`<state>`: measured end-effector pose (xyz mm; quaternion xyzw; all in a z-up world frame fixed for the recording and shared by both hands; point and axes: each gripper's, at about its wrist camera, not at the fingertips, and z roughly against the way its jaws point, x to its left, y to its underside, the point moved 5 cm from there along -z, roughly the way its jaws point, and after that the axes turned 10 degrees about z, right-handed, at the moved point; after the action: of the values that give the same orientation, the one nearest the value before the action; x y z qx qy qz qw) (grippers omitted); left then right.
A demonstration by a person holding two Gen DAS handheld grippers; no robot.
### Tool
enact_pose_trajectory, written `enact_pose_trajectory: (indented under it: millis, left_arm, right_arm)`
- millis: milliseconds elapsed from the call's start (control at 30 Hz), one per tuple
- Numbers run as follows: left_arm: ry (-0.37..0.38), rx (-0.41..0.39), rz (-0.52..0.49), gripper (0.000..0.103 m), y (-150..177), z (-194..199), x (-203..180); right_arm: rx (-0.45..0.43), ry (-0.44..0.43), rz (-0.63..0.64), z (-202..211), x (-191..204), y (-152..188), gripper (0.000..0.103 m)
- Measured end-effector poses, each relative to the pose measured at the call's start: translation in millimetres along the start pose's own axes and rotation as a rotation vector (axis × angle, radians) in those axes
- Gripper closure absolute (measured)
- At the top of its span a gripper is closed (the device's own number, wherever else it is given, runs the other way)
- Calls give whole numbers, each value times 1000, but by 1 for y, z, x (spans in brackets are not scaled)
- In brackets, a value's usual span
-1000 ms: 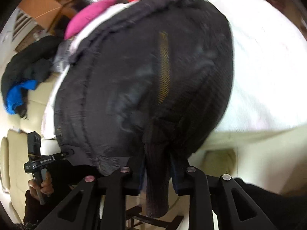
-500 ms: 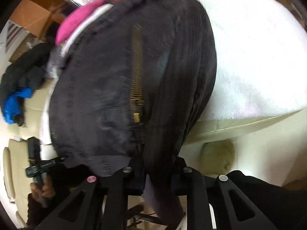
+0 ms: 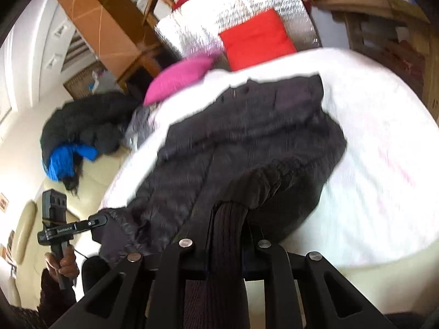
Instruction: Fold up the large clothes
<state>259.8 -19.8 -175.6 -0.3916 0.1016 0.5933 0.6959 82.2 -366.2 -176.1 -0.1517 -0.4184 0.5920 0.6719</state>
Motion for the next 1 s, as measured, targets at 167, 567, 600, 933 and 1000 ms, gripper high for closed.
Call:
enact_pose_trajectory:
  millis: [167, 567, 600, 933, 1000]
  left_arm:
    - [-5, -98, 10, 94, -72, -1, -13]
    - [-40, -296, 86, 94, -259, -87, -23]
    - [-45, -290, 103, 94, -272, -103, -17]
    - [-109, -198, 249, 94, -319, -218, 41]
    - [-112, -190, 263, 93, -321, -230, 50]
  right_arm:
    - [-108, 5, -39, -4, -16, -66, 89]
    - [-290, 50, -164, -92, -86, -224, 89]
    - [-294, 57, -177, -106, -94, -233, 89]
    - [-188, 46, -314, -236, -174, -264, 89]
    - [-162, 8, -348, -252, -182, -264, 85]
